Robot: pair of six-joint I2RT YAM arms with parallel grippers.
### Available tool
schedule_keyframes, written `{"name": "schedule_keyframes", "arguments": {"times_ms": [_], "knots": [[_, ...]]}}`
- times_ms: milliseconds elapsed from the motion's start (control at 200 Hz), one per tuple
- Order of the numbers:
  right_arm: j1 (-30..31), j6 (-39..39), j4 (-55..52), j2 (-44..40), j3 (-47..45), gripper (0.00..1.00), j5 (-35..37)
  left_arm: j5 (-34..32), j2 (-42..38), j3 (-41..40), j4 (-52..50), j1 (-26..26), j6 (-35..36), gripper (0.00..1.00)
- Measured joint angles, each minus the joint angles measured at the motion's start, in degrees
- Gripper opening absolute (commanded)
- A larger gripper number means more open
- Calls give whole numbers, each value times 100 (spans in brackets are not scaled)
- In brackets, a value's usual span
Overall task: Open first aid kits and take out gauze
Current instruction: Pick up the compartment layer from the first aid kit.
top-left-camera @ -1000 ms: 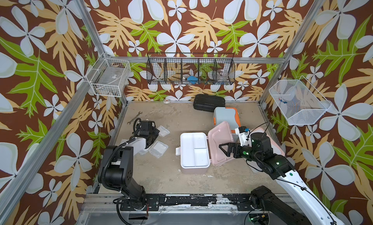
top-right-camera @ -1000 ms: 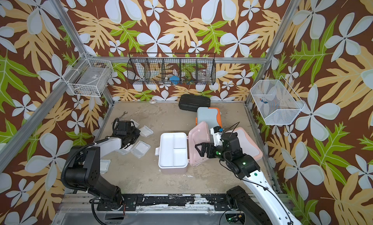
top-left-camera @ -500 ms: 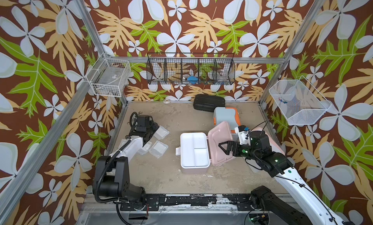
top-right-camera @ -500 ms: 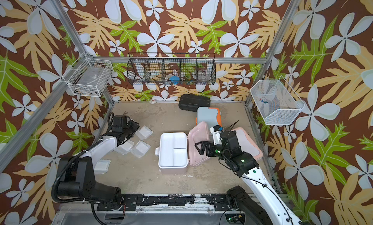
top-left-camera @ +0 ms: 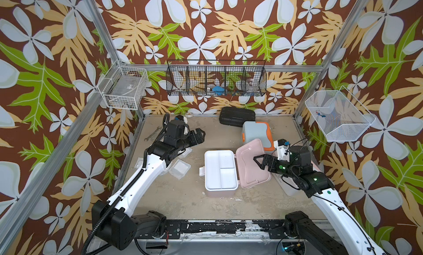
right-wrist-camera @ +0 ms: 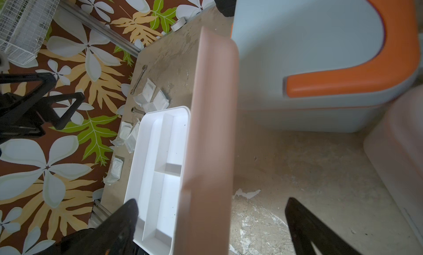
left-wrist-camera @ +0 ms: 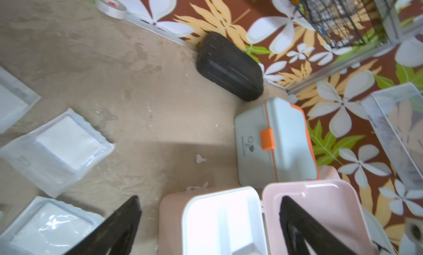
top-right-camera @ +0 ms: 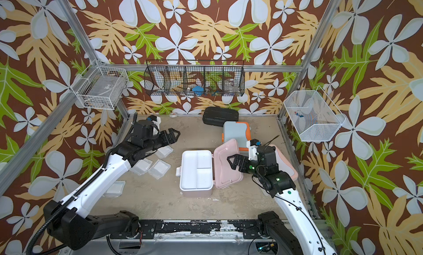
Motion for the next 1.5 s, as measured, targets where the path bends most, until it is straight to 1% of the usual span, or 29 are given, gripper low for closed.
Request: {"name": "schedule_keyframes", "arguments": {"times_ms": [150,295,415,520,586,751,816,866,1046,1096,1226,1306,1371,1496], "knots": [[-138,35,155,-35,-136,100,-409,-490,20,234,-588,-800,131,100],[-221,83,302,-26,-295,100,-634,-885,308,404,-1025,-1451,151,100],[-282,144,439,-52,-459,97,-817,-1167,542,420,-1252,-1731,153,100],[-289,127,481,-61,-529,96,-922,-1311,715,404,-1340,-1814,170,100],[-289,70,494,-61,-538,95,-964,-1379,861,404,-1375,-1860,188,97],[-297,-103,487,-118,-577,93,-979,-1427,1228,424,-1390,-2035,219,84],[-297,-136,490,-160,-597,93,-1008,-1445,1355,452,-1397,-2090,256,76],[-297,-140,494,-184,-612,93,-1021,-1480,1460,481,-1397,-2120,278,73],[-297,-153,496,-205,-640,93,-1078,-1491,1840,494,-1353,-2138,315,58],[-297,-153,496,-214,-658,93,-1080,-1486,1923,494,-1342,-2138,313,52],[-297,-149,496,-216,-730,92,-1082,-1488,2076,498,-1303,-2138,337,40],[-297,-142,496,-216,-789,93,-1082,-1499,2175,520,-1255,-2138,343,37],[-297,-133,494,-216,-826,92,-1091,-1506,2293,575,-1233,-2138,363,29],[-297,-111,501,-166,-804,93,-1102,-1582,2435,693,-1196,-2138,428,23]]}}
